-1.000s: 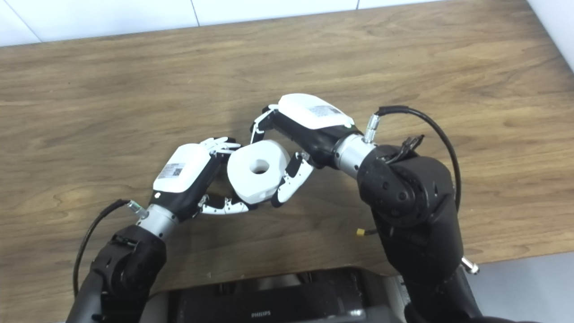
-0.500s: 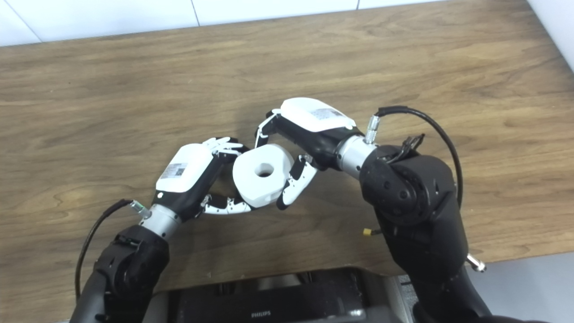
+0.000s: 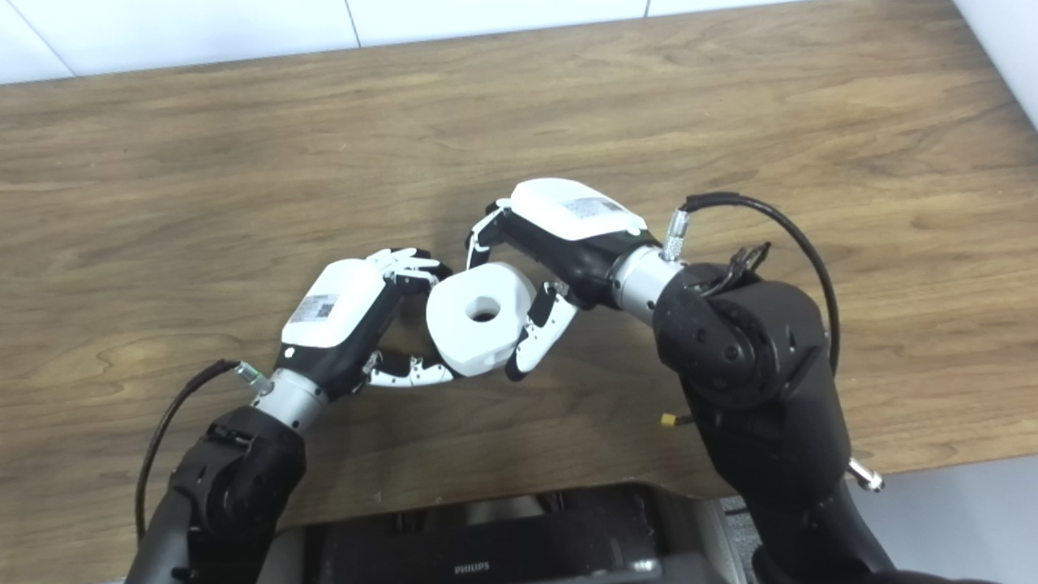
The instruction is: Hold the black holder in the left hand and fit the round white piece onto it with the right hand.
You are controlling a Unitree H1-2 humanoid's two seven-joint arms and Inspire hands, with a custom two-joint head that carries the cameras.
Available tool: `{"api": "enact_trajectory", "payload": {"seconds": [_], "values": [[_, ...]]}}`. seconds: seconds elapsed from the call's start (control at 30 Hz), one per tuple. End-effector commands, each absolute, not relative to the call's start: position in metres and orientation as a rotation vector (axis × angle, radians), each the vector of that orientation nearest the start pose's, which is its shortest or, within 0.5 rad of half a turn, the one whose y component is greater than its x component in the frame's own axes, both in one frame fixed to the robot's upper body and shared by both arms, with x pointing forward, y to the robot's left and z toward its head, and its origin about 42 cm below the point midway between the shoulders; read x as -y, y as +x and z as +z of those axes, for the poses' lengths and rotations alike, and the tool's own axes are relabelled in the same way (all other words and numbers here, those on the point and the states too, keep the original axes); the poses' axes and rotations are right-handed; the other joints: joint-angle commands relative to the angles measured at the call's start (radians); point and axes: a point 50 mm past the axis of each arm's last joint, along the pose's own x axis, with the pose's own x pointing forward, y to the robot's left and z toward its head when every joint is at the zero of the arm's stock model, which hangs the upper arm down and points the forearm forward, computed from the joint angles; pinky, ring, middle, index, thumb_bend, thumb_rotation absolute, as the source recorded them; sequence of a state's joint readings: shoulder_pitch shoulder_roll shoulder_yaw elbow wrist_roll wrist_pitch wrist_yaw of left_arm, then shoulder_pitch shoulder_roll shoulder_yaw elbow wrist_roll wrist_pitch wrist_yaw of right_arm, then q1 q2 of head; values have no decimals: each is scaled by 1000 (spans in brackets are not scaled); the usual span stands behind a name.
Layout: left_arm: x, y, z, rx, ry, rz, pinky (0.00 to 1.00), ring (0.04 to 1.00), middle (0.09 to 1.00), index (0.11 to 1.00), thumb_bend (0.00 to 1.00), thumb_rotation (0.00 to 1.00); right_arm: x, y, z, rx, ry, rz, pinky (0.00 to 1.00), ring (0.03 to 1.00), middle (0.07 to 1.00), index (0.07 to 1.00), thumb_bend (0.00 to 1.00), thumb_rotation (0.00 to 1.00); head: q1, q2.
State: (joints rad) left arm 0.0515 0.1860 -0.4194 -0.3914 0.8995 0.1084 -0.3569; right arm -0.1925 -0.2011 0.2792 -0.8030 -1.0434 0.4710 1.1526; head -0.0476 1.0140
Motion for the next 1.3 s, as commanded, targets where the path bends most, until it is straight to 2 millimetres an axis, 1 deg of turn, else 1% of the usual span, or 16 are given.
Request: {"api": "enact_trajectory", "payload": {"seconds": [0.0,0.17,0.2,0.23,0.27,0.37,0.5,0.7,0.9,1.07,1.27], "values": [[-147,229,152,169,1045,-570,889,884,793,484,524,52,169,236,277,14,-1187,741,896,928,810,489,524,142,-1,1],[-146,229,151,170,1038,-571,893,886,795,484,524,52,170,237,278,17,-1194,741,906,925,810,494,524,153,-2,-2],[-146,229,151,169,1039,-571,894,887,795,484,524,52,170,236,278,17,-1195,740,907,926,812,563,696,206,-1,-3],[-146,229,151,169,1039,-571,895,887,795,484,524,52,171,236,278,17,-1196,738,911,928,815,617,812,253,-1,-3],[-146,229,151,168,1041,-571,895,887,795,484,524,52,171,236,278,18,-1194,736,913,930,820,654,883,291,0,-2],[-146,229,152,169,1046,-572,896,886,795,484,524,52,171,235,279,21,-1192,732,908,929,827,678,915,319,0,-2],[-146,228,152,174,1049,-573,892,883,793,484,524,52,170,234,280,24,-1190,730,913,936,847,711,934,353,2,-2],[-146,228,152,170,1046,-575,896,887,795,484,524,52,170,234,282,38,-1200,740,923,956,875,778,931,378,1,-2],[-146,228,152,168,1048,-576,895,887,793,484,524,52,171,232,286,55,-1195,733,946,970,903,842,949,368,1,-2],[-146,229,152,168,1048,-577,894,886,792,484,524,52,172,233,288,62,-1198,730,970,985,912,860,966,368,2,-3],[-146,230,151,163,1049,-577,895,888,794,484,524,52,174,233,293,87,-1218,725,983,990,925,877,999,394,4,-4]]}}
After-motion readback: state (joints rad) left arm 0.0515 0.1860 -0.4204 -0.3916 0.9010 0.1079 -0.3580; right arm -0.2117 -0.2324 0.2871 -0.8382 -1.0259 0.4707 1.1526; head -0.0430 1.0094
